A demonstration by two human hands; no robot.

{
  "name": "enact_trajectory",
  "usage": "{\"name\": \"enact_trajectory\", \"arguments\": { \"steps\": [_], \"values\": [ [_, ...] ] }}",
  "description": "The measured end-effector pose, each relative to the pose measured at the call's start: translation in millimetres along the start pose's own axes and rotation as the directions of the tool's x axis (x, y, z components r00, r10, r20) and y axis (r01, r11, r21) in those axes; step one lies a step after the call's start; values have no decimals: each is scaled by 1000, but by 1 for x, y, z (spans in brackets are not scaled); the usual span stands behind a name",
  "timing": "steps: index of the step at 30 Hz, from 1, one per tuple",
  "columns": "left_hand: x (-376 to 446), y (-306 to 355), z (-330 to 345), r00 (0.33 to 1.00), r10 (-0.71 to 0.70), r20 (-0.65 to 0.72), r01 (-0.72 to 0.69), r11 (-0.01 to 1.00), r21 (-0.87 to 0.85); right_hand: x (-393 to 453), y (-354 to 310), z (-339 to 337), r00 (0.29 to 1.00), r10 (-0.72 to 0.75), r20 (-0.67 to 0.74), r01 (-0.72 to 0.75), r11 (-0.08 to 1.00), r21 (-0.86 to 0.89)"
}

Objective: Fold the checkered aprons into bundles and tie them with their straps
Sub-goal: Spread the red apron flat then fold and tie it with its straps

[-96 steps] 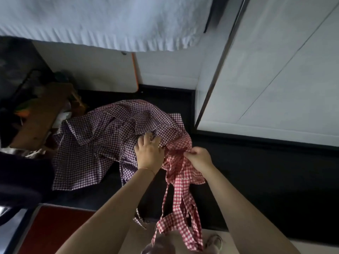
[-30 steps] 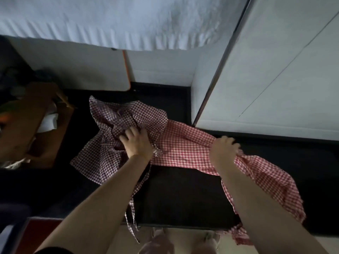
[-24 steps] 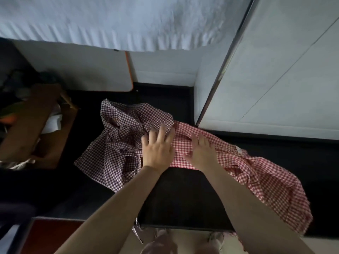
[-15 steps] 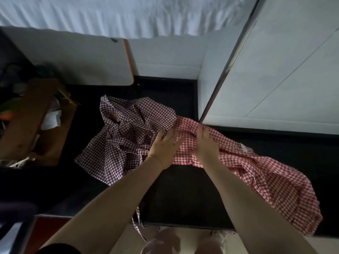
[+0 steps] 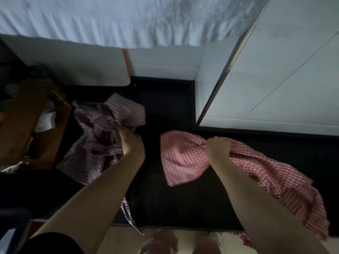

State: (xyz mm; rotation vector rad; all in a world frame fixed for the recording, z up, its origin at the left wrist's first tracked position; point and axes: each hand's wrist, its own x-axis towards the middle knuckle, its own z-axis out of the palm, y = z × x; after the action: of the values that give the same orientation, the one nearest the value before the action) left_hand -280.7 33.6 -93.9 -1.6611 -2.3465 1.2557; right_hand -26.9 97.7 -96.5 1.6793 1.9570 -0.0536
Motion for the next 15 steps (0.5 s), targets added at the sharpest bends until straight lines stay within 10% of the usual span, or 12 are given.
{"name": "enact_trajectory", "arguments": {
  "steps": [4, 9, 12, 15],
  "values": [
    [-9, -5, -18, 988, -25, -153, 16, 998, -56, 6, 21, 3, 966, 233, 110, -250, 951, 182],
    [-49, 63, -54, 855, 284, -433, -481, 746, -460, -17, -20, 4, 979, -194, 59, 125, 807, 578],
    [-68, 97, -48, 831, 470, -297, -549, 611, -570, -39, -13, 1, 974, -191, -121, 220, 681, 698],
    [-65, 113, -32, 842, 531, -98, -516, 738, -435, -49, 26, 17, 969, -17, -245, 165, 785, 598]
  ]
}}
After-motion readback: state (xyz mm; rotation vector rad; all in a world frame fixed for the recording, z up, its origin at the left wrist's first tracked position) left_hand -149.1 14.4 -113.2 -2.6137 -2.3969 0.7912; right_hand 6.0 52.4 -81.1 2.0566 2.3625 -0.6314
